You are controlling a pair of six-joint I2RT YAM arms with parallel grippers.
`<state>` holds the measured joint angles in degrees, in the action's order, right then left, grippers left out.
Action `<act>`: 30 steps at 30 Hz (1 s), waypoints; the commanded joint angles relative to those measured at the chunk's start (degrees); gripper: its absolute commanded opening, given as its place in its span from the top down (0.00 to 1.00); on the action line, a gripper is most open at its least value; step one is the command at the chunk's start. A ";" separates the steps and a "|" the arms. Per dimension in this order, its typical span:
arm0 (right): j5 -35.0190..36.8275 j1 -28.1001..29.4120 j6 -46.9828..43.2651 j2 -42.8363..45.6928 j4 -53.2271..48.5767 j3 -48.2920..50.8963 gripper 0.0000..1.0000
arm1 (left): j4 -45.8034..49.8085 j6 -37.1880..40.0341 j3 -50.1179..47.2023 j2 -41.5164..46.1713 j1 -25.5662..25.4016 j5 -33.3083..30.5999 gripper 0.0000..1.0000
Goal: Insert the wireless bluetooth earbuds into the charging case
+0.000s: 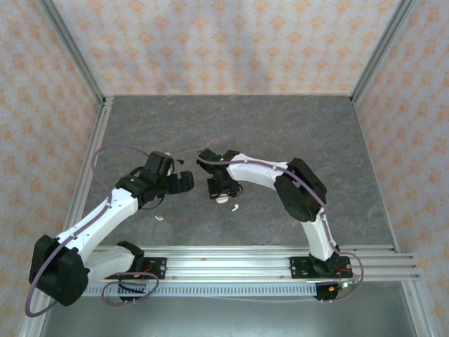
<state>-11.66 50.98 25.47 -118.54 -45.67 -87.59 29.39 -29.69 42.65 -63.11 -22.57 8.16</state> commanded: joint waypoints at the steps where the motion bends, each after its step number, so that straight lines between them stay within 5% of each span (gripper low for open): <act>1: 6.17 0.26 3.34 5.86 -1.39 0.49 0.55 | -3.72 3.12 -1.61 1.98 -0.36 0.42 0.02; 13: 24.61 1.55 10.40 28.45 1.80 3.42 0.60 | -22.69 9.76 -10.73 18.64 -0.43 9.01 0.04; 30: 22.38 2.18 13.42 35.06 5.27 3.72 0.62 | -27.44 13.72 -12.21 23.39 -2.90 13.03 0.07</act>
<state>10.48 52.73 37.91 -85.21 -41.56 -84.62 2.83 -17.82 30.04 -39.90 -25.06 21.10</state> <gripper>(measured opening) 0.377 0.937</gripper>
